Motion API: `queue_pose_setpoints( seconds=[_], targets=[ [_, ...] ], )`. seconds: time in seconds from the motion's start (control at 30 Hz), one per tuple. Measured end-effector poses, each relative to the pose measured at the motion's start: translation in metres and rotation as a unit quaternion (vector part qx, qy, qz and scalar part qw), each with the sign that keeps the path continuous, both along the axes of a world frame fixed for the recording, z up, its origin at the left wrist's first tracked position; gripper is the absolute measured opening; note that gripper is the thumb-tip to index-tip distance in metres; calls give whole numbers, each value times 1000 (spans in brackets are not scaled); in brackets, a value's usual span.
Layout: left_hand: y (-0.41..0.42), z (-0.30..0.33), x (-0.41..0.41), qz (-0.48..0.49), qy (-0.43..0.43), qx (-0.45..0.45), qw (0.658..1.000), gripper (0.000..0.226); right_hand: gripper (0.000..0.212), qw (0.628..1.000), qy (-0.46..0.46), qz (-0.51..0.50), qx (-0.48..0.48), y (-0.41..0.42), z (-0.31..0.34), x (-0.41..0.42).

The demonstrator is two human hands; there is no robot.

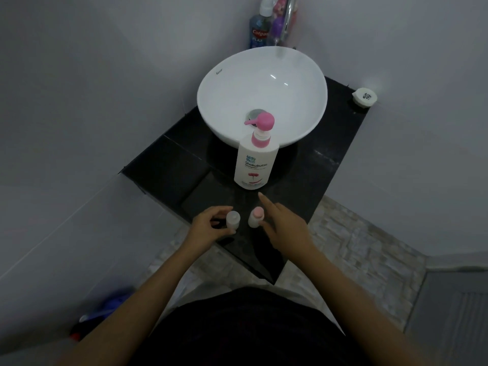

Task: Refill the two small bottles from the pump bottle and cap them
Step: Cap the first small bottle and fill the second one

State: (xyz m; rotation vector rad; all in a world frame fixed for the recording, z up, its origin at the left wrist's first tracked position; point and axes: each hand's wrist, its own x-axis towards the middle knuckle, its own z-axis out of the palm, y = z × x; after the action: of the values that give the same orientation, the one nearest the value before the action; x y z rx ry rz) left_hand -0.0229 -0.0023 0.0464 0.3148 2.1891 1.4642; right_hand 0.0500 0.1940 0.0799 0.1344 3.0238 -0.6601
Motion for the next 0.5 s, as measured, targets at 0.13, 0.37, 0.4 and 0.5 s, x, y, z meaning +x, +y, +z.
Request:
queue_pose_setpoints(
  seconds=[0.13, 0.37, 0.4, 0.5],
  targets=[
    [4, -9, -3, -13, 11, -7, 1000, 46, 52, 993, 29, -100, -59, 13, 0, 11],
    [8, -14, -4, -3, -3, 8, 1000, 37, 35, 988, -91, -112, -50, 23, -19, 32],
    [8, -13, -4, 0, -4, 18, 1000, 38, 32, 988, -109, -100, -46, 23, -21, 33],
    [4, -4, -5, 9, -12, 47, 999, 40, 28, 986, -149, -76, -17, 19, -25, 32]
  ],
)
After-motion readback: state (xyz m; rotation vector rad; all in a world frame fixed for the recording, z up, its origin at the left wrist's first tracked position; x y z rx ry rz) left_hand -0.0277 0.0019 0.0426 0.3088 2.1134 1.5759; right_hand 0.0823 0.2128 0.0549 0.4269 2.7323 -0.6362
